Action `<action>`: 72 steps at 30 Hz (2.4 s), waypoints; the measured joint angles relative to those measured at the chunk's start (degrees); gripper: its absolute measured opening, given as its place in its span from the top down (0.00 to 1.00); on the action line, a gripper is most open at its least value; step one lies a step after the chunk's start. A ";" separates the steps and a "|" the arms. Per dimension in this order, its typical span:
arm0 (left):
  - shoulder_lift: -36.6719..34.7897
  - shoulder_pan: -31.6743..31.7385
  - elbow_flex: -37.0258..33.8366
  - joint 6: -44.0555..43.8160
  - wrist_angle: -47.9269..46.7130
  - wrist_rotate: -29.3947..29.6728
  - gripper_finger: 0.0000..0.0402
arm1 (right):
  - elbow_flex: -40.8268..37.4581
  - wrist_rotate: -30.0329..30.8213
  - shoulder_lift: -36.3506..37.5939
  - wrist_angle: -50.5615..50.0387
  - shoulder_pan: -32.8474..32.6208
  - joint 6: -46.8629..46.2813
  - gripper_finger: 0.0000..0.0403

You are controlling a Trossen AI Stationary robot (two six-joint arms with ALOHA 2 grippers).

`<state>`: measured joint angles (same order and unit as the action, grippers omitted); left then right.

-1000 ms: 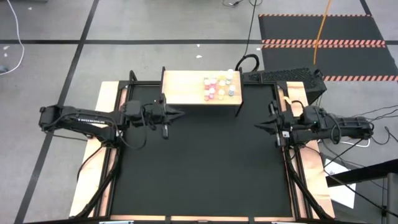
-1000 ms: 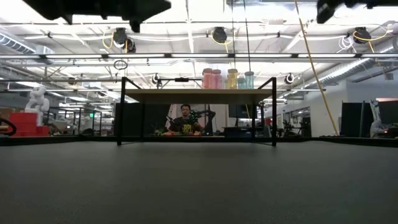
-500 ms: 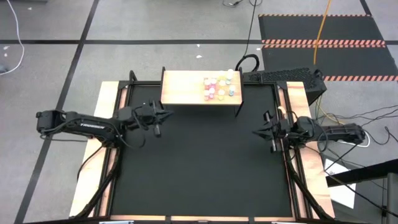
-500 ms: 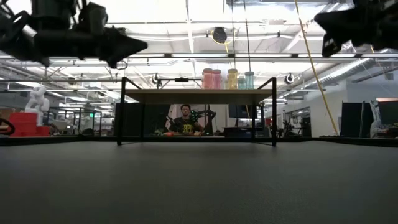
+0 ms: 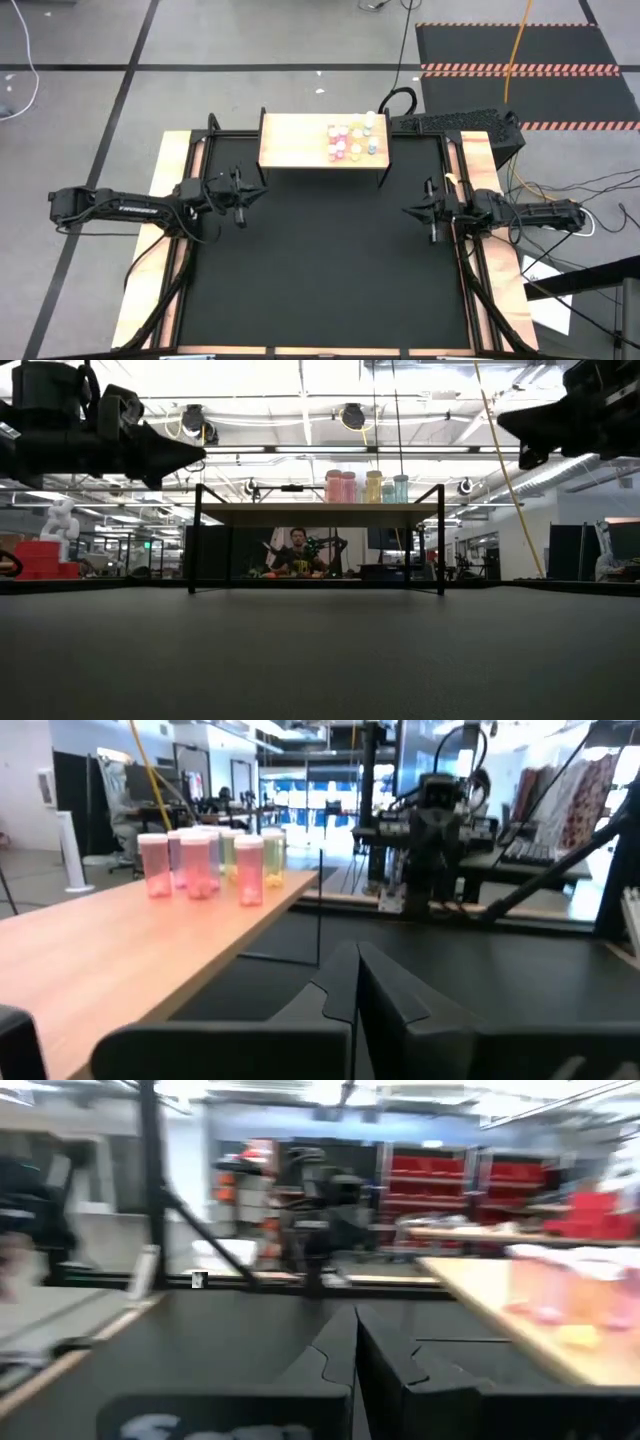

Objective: Pick and place medicine bottles onto shelf by color
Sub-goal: Return to Home Position

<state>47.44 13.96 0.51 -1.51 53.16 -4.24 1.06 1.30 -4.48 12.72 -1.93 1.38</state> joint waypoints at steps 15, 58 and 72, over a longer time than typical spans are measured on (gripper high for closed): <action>-6.22 0.92 0.00 1.78 -6.23 -0.94 0.99 | -0.15 3.15 0.03 -0.98 0.02 5.34 1.00; -16.18 0.92 0.02 4.06 -38.72 4.23 0.92 | -0.20 3.13 0.03 -0.98 0.02 5.34 1.00; -16.18 0.92 0.04 4.08 -38.74 4.23 0.92 | -0.20 3.13 0.03 -0.98 0.02 5.34 1.00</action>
<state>31.27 14.87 0.56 2.57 14.41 -0.01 0.86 4.43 -4.45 11.75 -1.91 6.72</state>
